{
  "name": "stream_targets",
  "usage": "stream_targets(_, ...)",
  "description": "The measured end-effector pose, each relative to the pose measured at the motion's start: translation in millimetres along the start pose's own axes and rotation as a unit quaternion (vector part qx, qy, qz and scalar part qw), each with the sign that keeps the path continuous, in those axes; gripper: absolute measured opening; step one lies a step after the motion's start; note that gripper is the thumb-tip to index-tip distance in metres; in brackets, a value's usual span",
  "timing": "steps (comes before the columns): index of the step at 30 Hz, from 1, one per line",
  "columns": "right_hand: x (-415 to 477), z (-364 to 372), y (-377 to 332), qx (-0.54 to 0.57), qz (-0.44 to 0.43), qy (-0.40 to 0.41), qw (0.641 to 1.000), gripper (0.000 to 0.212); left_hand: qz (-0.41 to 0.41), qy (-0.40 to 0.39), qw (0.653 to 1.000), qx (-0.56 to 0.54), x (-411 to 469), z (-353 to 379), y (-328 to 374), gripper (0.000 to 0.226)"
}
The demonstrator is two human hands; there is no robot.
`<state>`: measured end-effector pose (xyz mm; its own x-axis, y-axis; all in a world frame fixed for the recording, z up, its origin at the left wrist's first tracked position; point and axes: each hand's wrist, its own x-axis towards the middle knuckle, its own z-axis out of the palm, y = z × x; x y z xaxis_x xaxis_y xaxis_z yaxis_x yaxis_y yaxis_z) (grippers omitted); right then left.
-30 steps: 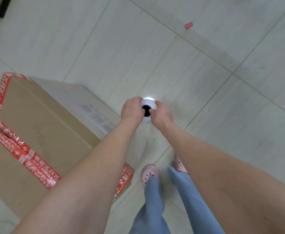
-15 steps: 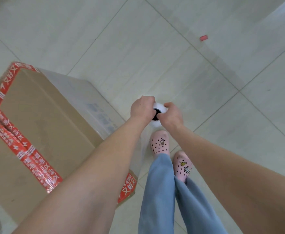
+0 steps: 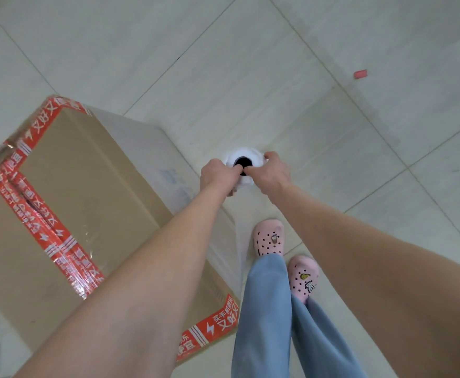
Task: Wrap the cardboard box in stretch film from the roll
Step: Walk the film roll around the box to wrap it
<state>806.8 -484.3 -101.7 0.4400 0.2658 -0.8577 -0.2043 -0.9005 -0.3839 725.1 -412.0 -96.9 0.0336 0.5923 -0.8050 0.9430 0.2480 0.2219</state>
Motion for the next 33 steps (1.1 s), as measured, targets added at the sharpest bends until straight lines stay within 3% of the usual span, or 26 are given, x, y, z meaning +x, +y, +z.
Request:
stream_targets(4,2,-1,-10,0.024,0.015,-0.015,0.999,0.052,0.078,-0.024,0.993,0.089,4,-10,9,0.020)
stream_targets(8,5,2,-14,0.007,0.008,-0.031,0.999,0.044,0.214,0.008,0.953,0.215,13,-14,24,0.028)
stream_targets(14,16,4,-29,-0.077,-0.024,-0.018,0.997,0.017,0.256,0.023,0.925,0.281,26,-18,35,0.028)
stream_targets(18,24,-1,-48,-0.137,-0.049,-0.031,0.989,0.012,0.224,0.032,0.947,0.230,35,-24,38,0.023)
stream_targets(25,34,-7,-91,-0.223,-0.082,-0.072,0.969,0.009,0.095,0.046,0.985,0.133,50,-36,42,0.008)
stream_targets(28,37,-5,-107,-0.251,-0.104,-0.071,0.960,0.016,0.047,0.044,0.994,0.093,54,-46,42,0.015)
stream_targets(33,47,8,-130,-0.233,-0.152,-0.051,0.959,0.048,-0.025,0.078,0.996,0.025,59,-66,36,0.019)
